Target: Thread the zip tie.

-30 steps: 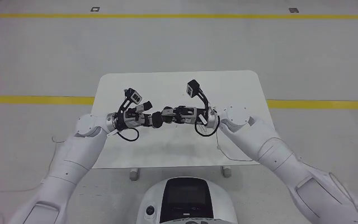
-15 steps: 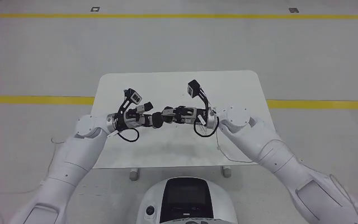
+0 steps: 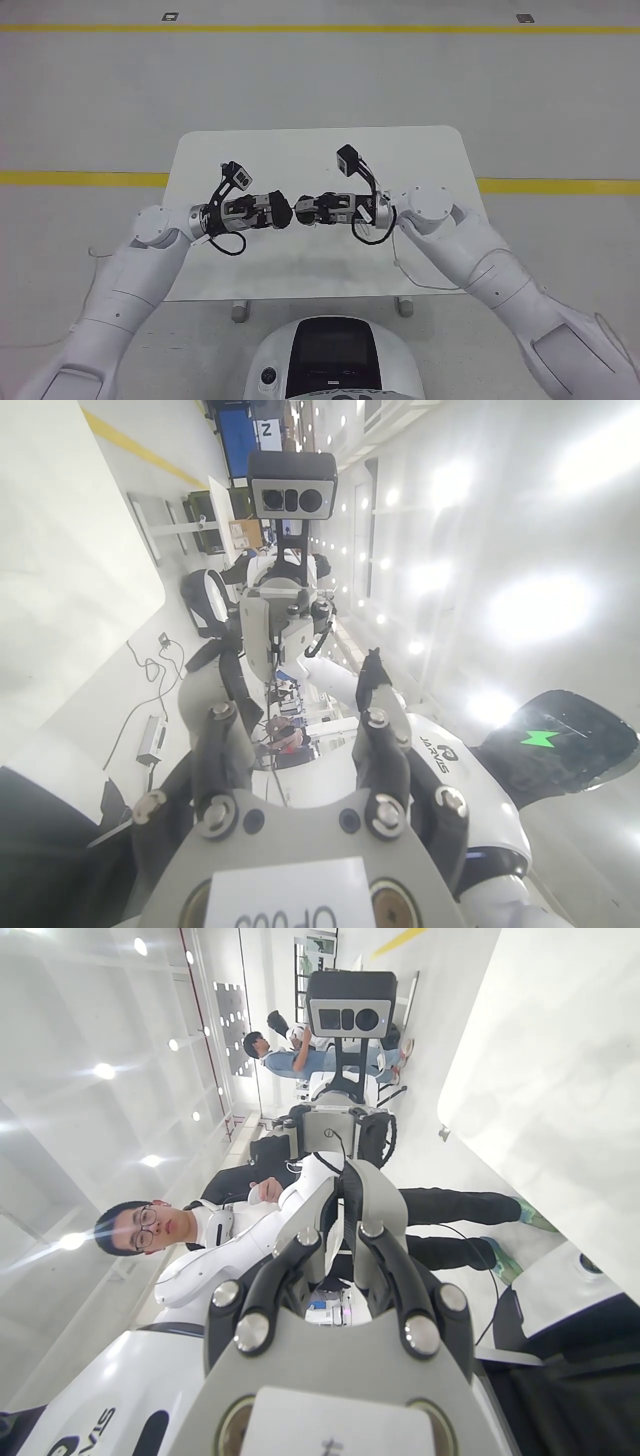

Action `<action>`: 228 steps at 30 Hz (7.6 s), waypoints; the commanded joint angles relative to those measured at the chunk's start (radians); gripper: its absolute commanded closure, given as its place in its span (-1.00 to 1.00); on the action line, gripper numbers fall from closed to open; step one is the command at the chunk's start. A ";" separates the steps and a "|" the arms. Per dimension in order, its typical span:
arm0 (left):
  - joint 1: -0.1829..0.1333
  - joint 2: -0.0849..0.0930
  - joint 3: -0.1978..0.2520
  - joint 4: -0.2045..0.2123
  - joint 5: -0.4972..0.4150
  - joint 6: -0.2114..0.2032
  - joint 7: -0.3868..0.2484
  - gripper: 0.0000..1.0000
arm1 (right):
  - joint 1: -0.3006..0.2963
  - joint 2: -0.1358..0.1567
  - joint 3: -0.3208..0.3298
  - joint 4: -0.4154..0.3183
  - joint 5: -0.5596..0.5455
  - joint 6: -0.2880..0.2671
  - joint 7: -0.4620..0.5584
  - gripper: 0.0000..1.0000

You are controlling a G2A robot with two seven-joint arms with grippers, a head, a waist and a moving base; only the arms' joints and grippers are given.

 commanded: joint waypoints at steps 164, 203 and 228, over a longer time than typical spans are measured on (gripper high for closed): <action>-0.002 -0.011 0.008 0.063 -0.043 0.023 -0.021 0.34 | -0.064 -0.100 0.125 0.077 -0.045 0.040 0.082 1.00; -0.031 -0.028 0.036 0.098 -0.055 0.024 -0.001 0.68 | -0.079 -0.114 0.145 0.080 -0.057 0.072 0.057 1.00; -0.019 -0.027 0.024 0.109 -0.055 0.017 -0.029 1.00 | -0.098 -0.105 0.198 0.061 -0.079 0.082 0.064 -1.00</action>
